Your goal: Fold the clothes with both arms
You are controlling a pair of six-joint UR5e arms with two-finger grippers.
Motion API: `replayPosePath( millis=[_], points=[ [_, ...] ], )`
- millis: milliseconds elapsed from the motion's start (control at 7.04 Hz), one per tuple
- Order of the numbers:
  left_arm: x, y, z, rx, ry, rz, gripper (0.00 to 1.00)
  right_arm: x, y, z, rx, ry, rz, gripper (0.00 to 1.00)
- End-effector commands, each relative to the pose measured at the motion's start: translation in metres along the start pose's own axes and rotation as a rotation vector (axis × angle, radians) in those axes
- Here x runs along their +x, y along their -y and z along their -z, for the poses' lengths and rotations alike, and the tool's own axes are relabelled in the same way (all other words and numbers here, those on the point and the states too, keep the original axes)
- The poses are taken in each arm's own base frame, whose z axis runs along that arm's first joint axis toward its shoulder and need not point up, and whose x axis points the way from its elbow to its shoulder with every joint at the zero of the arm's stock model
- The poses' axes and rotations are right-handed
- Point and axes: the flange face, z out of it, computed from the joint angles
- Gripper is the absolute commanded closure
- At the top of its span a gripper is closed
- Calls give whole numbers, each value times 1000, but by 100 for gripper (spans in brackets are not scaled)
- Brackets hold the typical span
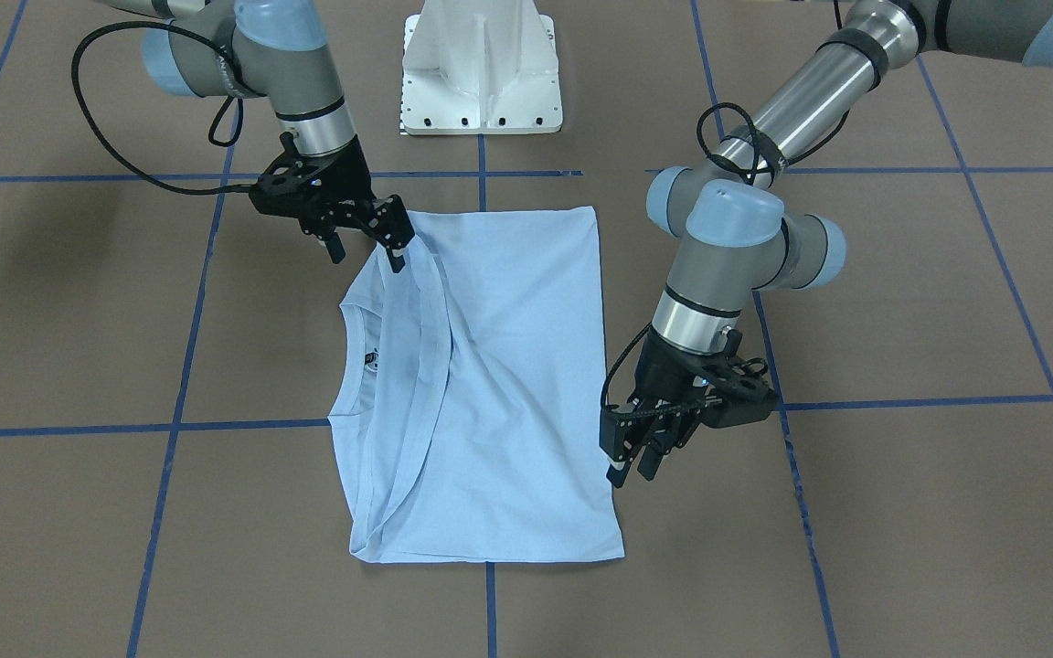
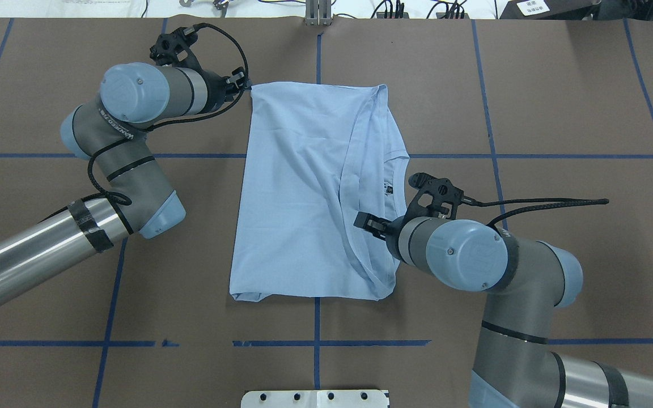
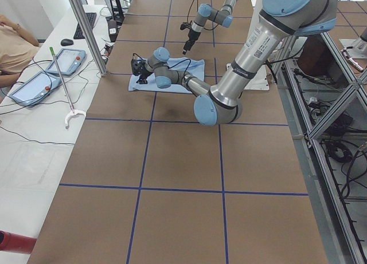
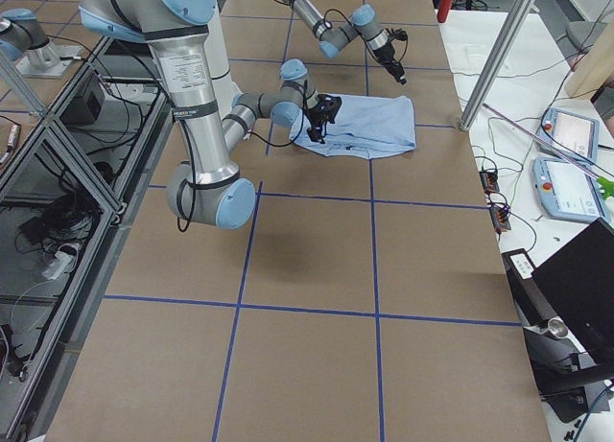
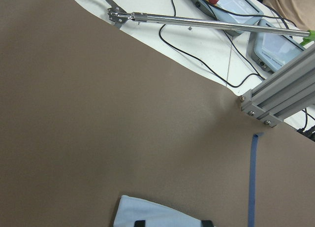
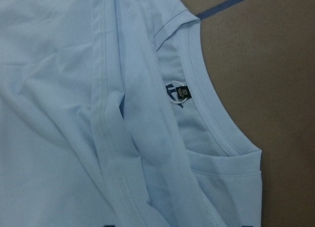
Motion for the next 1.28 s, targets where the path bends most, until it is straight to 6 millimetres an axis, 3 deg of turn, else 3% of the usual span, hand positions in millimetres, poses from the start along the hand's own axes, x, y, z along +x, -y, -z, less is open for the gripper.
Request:
replayPosePath(
  millis=[0,142,426,710,853,1137],
  points=[
    [-3,-2,5,-14,-8,2,47,-11,-23,-8,-25,2,169,27],
    [-4,-3,5,-15,-8,4,47,-11,-24,-11,-26,-1,278,33],
    [-3,-2,5,-12,-9,6,47,-12,-25,-15,-27,-4,521,37],
    [-4,-3,4,-11,-8,7,47,-13,-26,-24,-28,-19,554,36],
    [-2,-3,5,-11,-11,7,47,-31,-30,-37,-30,-22,557,36],
    [-3,-3,5,-11,-9,7,47,-29,-31,-44,-33,-31,558,51]
  ],
)
